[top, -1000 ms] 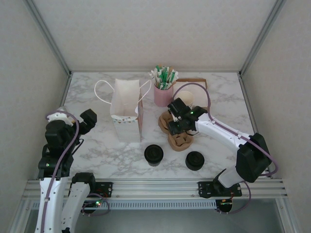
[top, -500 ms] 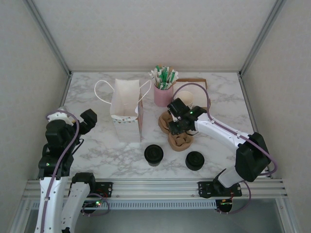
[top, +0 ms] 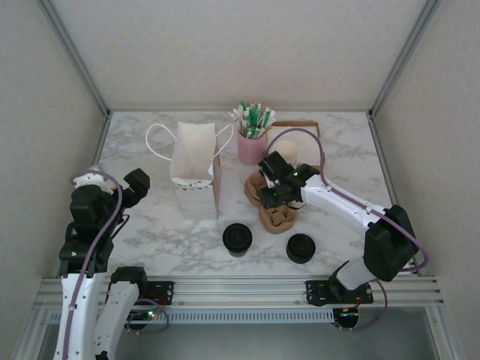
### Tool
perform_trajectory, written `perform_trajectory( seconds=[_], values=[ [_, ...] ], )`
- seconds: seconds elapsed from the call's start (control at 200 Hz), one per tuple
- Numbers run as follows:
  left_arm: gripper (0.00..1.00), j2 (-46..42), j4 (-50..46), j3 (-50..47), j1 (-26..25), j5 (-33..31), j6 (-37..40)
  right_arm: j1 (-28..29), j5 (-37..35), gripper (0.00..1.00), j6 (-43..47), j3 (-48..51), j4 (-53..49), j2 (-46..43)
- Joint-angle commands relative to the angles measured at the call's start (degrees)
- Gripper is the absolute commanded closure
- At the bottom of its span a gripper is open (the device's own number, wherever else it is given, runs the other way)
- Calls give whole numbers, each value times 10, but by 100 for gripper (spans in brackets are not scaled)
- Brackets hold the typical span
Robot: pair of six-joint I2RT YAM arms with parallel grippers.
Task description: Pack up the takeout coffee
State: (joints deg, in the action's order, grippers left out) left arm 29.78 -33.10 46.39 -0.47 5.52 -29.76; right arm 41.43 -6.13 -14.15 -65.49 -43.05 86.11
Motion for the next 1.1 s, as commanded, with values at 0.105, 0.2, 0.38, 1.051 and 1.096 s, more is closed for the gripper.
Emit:
perform_trajectory(
  seconds=[0.105,0.2,0.38,1.051,1.096],
  values=[
    [0,0,0,12,8,0,5,-4,11,51,-20,-11,-20,11],
    [0,1,0,12,7,0,5,-4,1,51,-22,-11,-21,13],
    [0,2,1,12,8,1,4,-3,-6,52,-26,-13,-27,23],
    [0,1,1,12,8,0,2,27,-72,50,-52,-38,-63,46],
    [0,1,1,12,7,0,3,30,-81,51,-53,-39,-66,49]
  ],
)
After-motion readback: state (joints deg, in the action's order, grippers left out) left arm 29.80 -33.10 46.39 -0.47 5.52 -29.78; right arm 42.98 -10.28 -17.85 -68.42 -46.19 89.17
